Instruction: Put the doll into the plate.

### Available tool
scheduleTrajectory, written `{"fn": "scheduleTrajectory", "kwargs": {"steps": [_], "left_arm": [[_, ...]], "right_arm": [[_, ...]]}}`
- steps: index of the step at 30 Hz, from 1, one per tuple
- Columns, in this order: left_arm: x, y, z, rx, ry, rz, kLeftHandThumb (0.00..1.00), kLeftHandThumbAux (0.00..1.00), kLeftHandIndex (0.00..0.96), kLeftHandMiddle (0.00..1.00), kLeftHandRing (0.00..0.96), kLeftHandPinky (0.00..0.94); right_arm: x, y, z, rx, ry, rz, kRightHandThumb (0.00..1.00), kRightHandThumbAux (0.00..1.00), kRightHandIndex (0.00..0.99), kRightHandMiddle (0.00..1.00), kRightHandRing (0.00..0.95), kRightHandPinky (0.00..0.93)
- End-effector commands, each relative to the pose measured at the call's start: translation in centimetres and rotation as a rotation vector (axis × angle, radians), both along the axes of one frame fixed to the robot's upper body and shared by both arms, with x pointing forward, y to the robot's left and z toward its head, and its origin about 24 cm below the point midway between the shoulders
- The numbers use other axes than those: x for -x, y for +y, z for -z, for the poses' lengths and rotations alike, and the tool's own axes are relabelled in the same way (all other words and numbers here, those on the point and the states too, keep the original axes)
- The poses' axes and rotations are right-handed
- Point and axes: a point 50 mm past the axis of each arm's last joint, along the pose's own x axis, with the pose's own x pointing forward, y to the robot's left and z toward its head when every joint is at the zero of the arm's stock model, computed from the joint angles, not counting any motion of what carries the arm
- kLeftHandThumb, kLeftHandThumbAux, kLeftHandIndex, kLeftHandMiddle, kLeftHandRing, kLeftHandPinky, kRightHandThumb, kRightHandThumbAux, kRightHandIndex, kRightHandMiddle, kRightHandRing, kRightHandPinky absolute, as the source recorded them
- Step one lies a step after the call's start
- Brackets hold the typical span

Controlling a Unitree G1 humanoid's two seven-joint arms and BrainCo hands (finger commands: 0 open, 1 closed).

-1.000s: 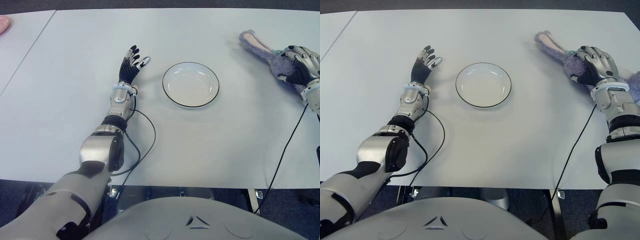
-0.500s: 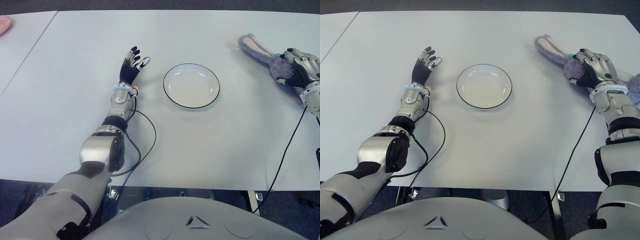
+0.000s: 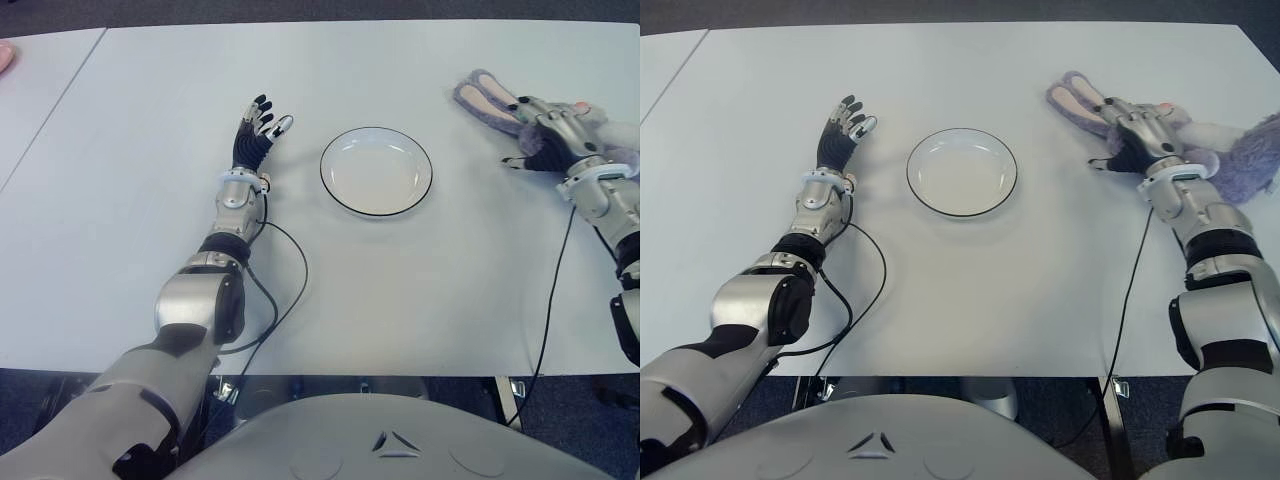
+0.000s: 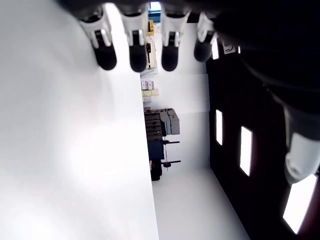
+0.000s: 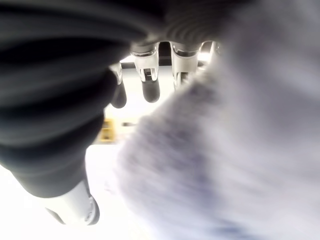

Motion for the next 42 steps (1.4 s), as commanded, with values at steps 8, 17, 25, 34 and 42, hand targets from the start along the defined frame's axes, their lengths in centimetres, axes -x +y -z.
{"fn": "scheduleTrajectory", "kwargs": {"steps": [8,17,25,34,42], "left_arm": [[8.5,0.8,11.8,0.047,0.54,-0.065,0.0,0.562,0.067,0.108,0.108,0.105],[8.5,0.8,11.8,0.057,0.536,-0.074,0.0,0.549,0.079,0.108,0.107,0.104],[8.5,0.7,11.8,0.047,0.539,-0.071,0.0,0.544,0.084,0.112,0.109,0.104],[8.5,0.7,11.7,0.038,0.532,-0.065,0.0,0.535,0.084,0.112,0.109,0.103],[8.5,0.6,11.7,0.047,0.532,-0.065,0.0,0.534,0.083,0.111,0.106,0.097]], "right_arm": [[0.6,6.1,2.4,-0.088,0.015,-0.281,0.362,0.76,0.264,0.327,0.453,0.566],[0.8,6.3,2.4,-0.136,-0.005,-0.278,0.679,0.724,0.417,0.592,0.653,0.724],[0.9,6.4,2.3,-0.26,-0.023,-0.265,0.701,0.718,0.438,0.769,0.778,0.816],[0.7,6.9,1.5,-0.315,-0.037,-0.286,0.706,0.718,0.441,0.843,0.836,0.841],[0.8,7.5,1.1,-0.351,-0.06,-0.307,0.707,0.719,0.44,0.861,0.851,0.852]]}}
